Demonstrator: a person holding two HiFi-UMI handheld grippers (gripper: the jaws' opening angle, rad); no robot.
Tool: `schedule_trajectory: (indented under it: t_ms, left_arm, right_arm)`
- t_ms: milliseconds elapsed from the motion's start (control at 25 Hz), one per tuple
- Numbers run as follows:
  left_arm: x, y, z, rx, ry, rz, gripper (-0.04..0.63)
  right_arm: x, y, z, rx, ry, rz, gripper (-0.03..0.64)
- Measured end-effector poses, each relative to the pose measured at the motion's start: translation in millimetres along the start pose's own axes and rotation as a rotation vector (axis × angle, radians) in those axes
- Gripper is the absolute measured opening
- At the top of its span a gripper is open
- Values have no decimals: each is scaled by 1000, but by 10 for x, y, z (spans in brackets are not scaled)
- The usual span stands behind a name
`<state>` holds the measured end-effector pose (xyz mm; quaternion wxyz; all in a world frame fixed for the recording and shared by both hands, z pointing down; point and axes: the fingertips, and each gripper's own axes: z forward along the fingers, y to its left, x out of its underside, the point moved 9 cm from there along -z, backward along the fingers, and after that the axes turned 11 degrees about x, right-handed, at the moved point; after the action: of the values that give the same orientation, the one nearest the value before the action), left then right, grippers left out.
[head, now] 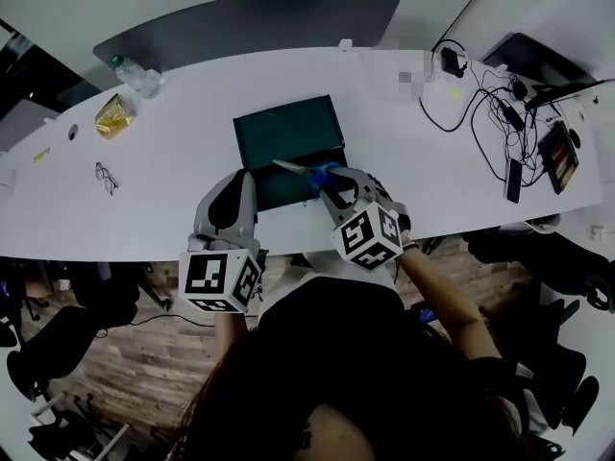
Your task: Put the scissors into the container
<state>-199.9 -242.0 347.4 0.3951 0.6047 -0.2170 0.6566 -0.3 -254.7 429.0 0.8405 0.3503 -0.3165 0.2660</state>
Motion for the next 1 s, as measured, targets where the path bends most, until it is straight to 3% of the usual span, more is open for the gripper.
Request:
schedule_trajectory:
  t_ms: [480, 1000]
  left_arm:
    - [93, 315, 268, -50, 23, -71, 11]
    - [199, 624, 416, -95, 52, -127, 11]
  right_arm:
    - [169, 23, 685, -166, 124, -209, 92]
    - [293, 107, 1091, -287, 218, -284, 92]
